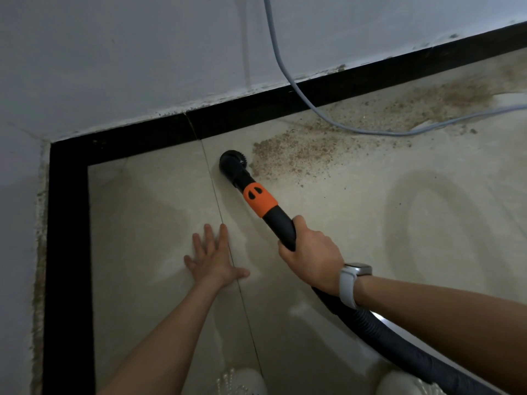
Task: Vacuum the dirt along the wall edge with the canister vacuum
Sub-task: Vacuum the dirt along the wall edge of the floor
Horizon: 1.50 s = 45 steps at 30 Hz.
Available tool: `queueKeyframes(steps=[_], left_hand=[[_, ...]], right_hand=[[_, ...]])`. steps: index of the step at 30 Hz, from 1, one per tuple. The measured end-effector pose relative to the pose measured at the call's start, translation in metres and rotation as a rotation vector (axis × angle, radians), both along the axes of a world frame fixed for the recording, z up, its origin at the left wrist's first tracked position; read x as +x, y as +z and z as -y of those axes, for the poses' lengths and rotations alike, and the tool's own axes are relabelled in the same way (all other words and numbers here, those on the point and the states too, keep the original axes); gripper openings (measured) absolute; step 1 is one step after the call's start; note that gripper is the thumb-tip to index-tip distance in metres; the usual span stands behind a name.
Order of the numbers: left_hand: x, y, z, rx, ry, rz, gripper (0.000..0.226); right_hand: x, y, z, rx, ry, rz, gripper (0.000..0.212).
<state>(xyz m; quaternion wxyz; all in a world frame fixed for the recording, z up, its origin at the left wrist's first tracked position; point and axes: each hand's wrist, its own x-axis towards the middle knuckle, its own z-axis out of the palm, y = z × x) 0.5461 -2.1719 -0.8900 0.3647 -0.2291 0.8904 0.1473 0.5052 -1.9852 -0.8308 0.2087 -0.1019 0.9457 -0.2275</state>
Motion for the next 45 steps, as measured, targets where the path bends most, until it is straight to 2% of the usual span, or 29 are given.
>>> queueKeyframes(steps=[6,13,20,26,30,35,39,42,45], left_hand=[[-0.002,0.002,-0.002,0.011,0.010,-0.004,0.120],[-0.002,0.004,-0.008,-0.008,0.039,-0.011,0.117],[0.009,0.003,-0.020,-0.020,0.084,-0.102,0.100],[0.015,0.002,-0.020,-0.015,0.087,-0.126,0.094],[0.016,0.003,-0.021,-0.010,0.083,-0.131,0.093],[0.014,0.003,-0.021,-0.012,0.076,-0.116,0.093],[0.016,0.002,-0.020,-0.017,0.071,-0.120,0.093],[0.015,0.001,-0.021,-0.024,0.063,-0.117,0.092],[0.013,0.001,-0.026,-0.018,0.091,-0.107,0.090]], right_hand=[[0.000,0.005,-0.024,0.011,-0.077,-0.005,0.026],[0.024,-0.002,-0.042,0.018,0.023,0.016,0.027],[0.031,-0.003,-0.067,0.005,-0.073,0.022,0.028],[0.030,0.000,-0.052,-0.033,-0.059,0.052,0.028],[0.011,0.005,-0.025,-0.135,-0.075,0.030,0.047],[-0.014,0.004,0.002,-0.045,0.012,-0.016,0.065],[-0.011,0.005,0.000,0.002,0.056,-0.001,0.060],[0.001,0.005,-0.015,0.006,0.078,0.013,0.047],[0.004,0.003,-0.040,0.025,0.012,0.028,0.037]])
